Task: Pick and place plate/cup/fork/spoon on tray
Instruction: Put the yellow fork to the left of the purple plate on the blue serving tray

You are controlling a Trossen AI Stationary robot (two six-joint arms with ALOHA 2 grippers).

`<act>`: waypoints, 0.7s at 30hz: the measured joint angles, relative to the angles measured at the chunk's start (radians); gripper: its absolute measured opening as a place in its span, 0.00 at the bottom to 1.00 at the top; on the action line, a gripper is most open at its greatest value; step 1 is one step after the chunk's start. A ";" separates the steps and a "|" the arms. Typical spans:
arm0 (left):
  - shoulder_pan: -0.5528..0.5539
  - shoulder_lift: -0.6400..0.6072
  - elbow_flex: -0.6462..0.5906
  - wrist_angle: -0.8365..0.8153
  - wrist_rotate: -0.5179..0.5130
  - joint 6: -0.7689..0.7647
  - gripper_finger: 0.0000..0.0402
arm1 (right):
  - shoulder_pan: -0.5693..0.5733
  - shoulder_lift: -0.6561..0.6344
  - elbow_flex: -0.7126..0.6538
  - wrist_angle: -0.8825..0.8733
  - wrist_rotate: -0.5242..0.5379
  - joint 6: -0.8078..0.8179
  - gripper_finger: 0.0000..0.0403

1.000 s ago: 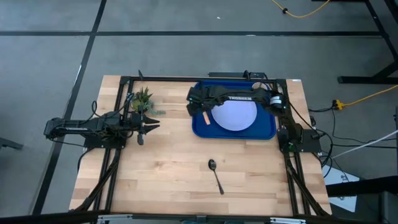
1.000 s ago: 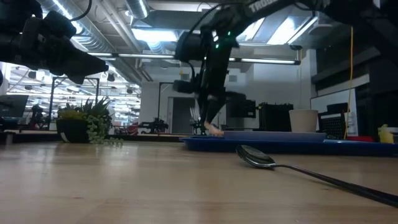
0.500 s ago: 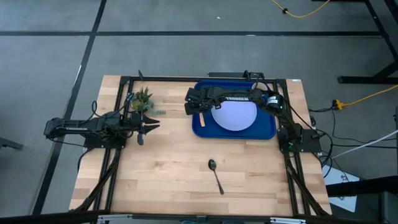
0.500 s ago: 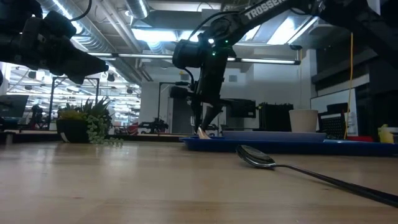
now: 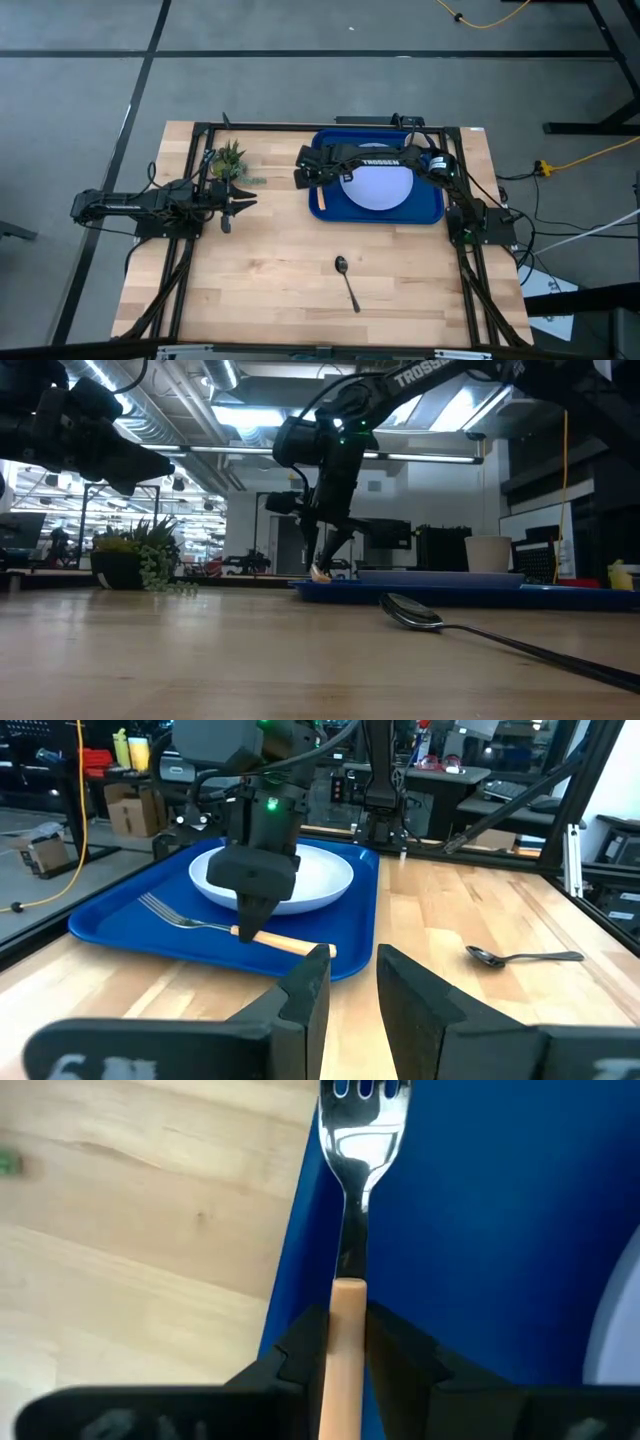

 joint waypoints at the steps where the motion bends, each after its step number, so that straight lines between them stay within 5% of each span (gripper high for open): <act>1: 0.000 0.000 0.000 0.000 -0.001 0.003 0.20 | 0.001 0.000 0.000 0.000 0.004 0.002 0.18; 21: 0.000 0.000 0.000 0.000 -0.003 0.007 0.20 | 0.008 0.000 0.000 -0.012 0.027 0.109 0.18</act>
